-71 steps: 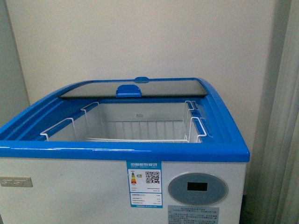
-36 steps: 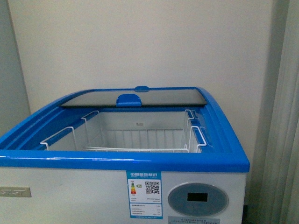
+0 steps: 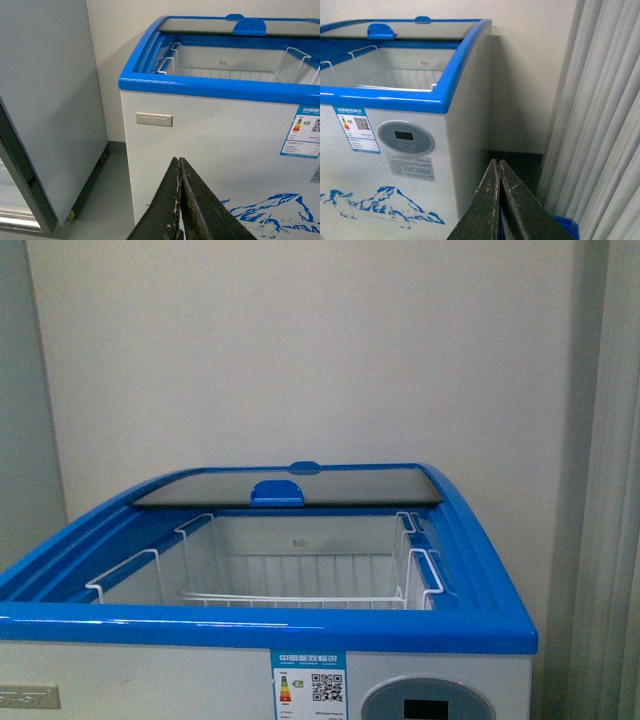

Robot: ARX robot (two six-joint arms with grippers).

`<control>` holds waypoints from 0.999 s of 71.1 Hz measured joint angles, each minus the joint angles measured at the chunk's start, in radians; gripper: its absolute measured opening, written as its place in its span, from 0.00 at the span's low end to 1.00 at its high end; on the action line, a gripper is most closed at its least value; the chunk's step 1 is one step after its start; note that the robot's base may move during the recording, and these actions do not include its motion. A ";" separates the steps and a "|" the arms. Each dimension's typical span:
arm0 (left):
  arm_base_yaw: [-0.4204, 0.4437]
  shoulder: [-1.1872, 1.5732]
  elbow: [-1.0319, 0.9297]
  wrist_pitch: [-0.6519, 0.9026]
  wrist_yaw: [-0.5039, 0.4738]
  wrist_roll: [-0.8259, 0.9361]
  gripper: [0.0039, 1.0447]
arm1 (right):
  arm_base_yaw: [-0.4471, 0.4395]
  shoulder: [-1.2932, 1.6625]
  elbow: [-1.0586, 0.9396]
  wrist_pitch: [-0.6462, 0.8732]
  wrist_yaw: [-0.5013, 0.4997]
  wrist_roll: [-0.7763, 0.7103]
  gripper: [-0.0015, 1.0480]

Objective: Put drink in fridge

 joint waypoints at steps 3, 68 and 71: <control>0.000 0.000 0.000 0.000 0.000 0.000 0.02 | 0.000 -0.005 -0.005 0.002 0.000 0.000 0.03; 0.000 0.000 0.000 0.000 0.000 -0.002 0.48 | 0.000 -0.072 -0.068 0.013 0.000 -0.001 0.50; 0.000 0.000 0.000 0.000 0.000 -0.002 0.55 | 0.000 -0.072 -0.068 0.013 0.000 -0.001 0.58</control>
